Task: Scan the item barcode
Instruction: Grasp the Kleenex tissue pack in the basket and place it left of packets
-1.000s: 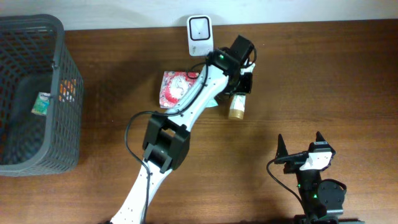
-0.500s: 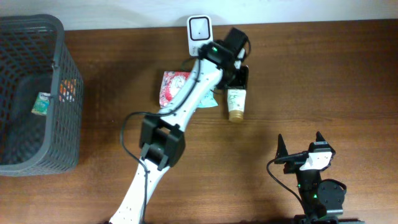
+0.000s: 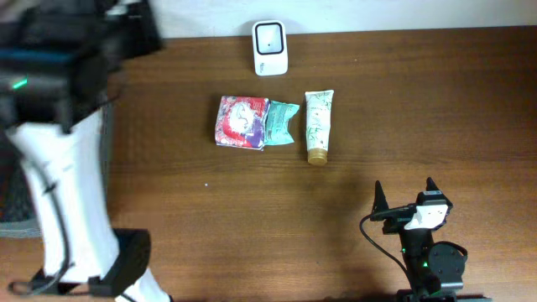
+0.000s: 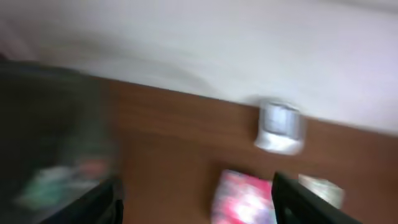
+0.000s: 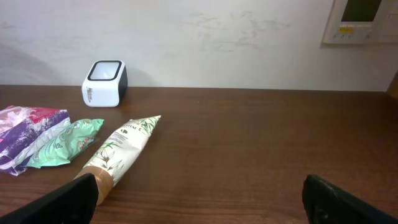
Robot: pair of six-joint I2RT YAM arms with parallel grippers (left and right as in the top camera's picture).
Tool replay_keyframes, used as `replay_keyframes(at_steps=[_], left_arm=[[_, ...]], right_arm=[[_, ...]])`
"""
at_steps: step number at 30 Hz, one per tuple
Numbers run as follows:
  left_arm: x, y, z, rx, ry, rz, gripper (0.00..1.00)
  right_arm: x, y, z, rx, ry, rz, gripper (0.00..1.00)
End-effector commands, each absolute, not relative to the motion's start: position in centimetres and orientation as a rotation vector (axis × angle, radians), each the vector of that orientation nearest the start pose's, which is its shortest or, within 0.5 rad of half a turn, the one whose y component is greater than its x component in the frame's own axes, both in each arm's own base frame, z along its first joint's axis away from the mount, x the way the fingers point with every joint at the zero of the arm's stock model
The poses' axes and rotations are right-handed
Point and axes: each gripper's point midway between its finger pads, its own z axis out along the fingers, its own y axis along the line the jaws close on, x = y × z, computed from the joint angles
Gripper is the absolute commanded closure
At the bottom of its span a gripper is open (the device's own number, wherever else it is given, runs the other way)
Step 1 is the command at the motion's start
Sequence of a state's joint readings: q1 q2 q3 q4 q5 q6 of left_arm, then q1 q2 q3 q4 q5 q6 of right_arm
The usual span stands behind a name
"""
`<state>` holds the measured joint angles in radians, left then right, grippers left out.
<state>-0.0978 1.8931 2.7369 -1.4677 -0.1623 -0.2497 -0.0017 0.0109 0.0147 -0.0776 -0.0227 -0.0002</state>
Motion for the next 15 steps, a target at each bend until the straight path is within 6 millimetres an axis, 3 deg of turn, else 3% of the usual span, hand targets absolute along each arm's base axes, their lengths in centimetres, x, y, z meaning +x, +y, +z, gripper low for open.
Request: replay_keyframes(at_steps=[1, 3, 4, 7, 8, 10, 11, 12, 15], left_arm=[[38.7, 11.5, 45.3, -0.6, 2.086, 0.423, 0.26], [38.1, 15.0, 44.4, -0.694, 2.092, 0.48, 0.23], [37.9, 18.2, 42.6, -0.779, 2.119, 0.507, 0.23], [38.3, 23.8, 38.1, -0.917, 2.167, 0.509, 0.23], [38.4, 24.9, 36.7, -0.943, 2.184, 0.51, 0.23], [39.4, 25.8, 33.9, -0.959, 2.219, 0.456, 0.22], [40.4, 26.4, 30.4, -0.934, 2.282, 0.407, 0.25], [40.9, 26.6, 28.8, -0.906, 2.308, 0.396, 0.26], [43.8, 25.4, 23.0, -0.645, 2.427, 0.291, 0.24]], right_arm=[[24.6, 0.4, 15.6, -0.018, 1.648, 0.014, 0.01], [24.6, 0.4, 15.6, -0.018, 1.648, 0.014, 0.01], [24.6, 0.4, 15.6, -0.018, 1.648, 0.014, 0.01], [24.6, 0.4, 15.6, -0.018, 1.648, 0.014, 0.01], [24.6, 0.4, 15.6, -0.018, 1.648, 0.014, 0.01], [24.6, 0.4, 15.6, -0.018, 1.648, 0.014, 0.01], [24.6, 0.4, 15.6, -0.018, 1.648, 0.014, 0.01], [24.6, 0.4, 15.6, -0.018, 1.648, 0.014, 0.01], [24.6, 0.4, 15.6, -0.018, 1.648, 0.014, 0.01]])
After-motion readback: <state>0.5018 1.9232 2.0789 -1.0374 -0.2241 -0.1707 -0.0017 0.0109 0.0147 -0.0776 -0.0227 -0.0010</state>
